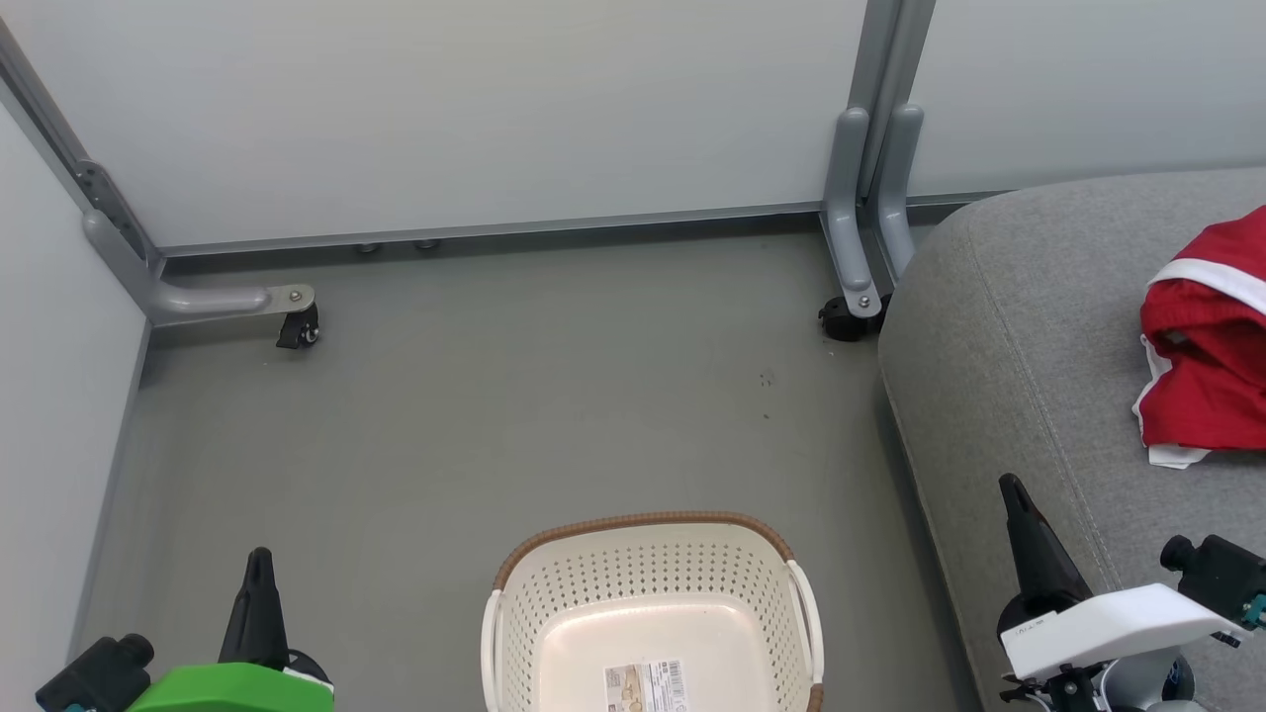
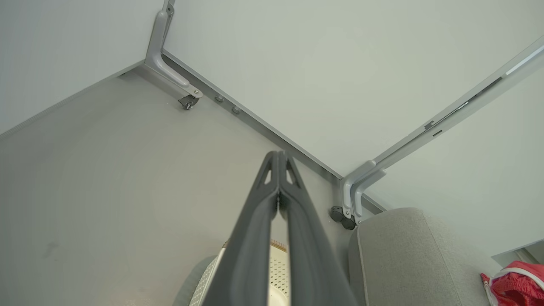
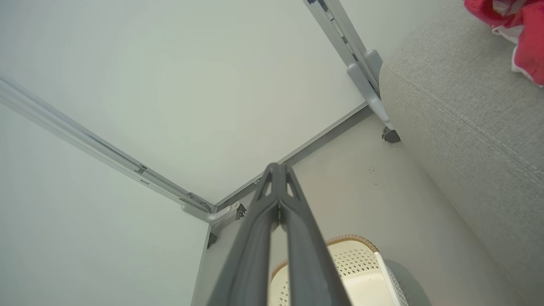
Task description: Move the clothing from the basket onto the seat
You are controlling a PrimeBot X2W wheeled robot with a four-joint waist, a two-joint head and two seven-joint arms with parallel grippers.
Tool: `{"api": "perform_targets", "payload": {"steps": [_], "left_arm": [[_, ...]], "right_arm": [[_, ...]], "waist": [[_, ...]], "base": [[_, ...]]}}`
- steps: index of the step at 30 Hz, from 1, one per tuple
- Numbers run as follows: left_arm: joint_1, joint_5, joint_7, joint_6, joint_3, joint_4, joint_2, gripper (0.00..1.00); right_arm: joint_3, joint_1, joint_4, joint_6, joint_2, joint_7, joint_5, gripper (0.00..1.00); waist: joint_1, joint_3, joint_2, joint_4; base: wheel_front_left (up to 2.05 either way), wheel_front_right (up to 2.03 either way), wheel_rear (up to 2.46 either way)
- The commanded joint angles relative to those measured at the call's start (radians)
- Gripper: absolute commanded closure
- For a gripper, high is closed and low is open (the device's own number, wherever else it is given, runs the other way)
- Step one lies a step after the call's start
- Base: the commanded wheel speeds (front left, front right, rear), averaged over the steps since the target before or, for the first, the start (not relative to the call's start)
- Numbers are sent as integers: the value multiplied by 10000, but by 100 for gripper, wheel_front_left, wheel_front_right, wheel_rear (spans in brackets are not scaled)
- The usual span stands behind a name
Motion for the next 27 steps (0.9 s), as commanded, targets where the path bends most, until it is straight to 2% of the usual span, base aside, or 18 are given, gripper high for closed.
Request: {"api": "perform_targets", "payload": {"steps": [1,27], "left_arm": [[-309,-381,67,-73,64,-108,-3,100],[-829,-3435,863,-211,257,3,-68,100]], "right_arm": [[-43,-289,-19,3,-83,47,376,100],[-253,-935,815,3,-132,375,3543,100]], "waist": [[0,2,0,2],[0,43,0,29]], "base": [[0,0,0],[0,0,0]]}}
